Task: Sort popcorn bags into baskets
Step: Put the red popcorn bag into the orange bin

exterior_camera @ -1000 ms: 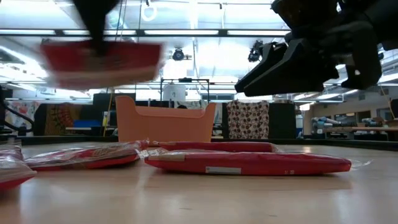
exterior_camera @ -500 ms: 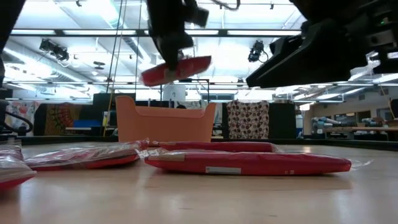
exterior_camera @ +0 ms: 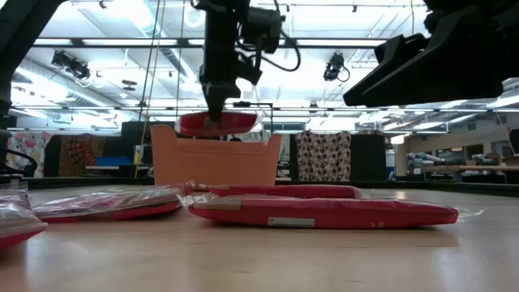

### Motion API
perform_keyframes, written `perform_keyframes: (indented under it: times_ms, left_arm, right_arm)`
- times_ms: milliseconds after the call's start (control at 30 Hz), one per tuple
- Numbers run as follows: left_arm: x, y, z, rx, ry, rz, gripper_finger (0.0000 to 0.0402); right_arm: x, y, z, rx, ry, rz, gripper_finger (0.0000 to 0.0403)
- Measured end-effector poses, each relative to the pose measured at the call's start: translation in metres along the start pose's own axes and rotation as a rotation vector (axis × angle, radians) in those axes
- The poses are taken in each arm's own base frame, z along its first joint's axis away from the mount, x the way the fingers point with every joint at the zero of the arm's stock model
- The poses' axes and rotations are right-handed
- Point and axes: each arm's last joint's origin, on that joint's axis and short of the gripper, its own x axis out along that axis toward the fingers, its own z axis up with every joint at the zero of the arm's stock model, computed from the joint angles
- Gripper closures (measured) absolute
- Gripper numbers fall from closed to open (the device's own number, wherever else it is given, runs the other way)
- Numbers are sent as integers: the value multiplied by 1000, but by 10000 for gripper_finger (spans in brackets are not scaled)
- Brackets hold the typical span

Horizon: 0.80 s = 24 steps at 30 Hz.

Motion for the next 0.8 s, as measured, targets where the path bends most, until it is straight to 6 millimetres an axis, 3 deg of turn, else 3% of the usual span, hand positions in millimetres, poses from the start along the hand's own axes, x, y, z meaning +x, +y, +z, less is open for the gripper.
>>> perform_keyframes:
  times_ms: [233, 367, 600, 700, 800]
  left_arm:
    - [40, 11, -8, -56, 88, -34, 364]
    - [46, 9, -12, -83, 113, -16, 317]
    - [19, -1, -6, -61, 63, -63, 217]
    - [-4, -16, -1, -14, 7, -274, 200]
    - [-27, -42, -2, 32, -34, -505, 198]
  right_arm:
    - [-3, 4, 0, 1, -8, 12, 234]
    - [-3, 4, 0, -1, -6, 12, 234]
    - [-3, 4, 0, -4, -5, 12, 234]
    - [-3, 4, 0, -5, -4, 12, 234]
    - [-3, 4, 0, -8, -4, 12, 234]
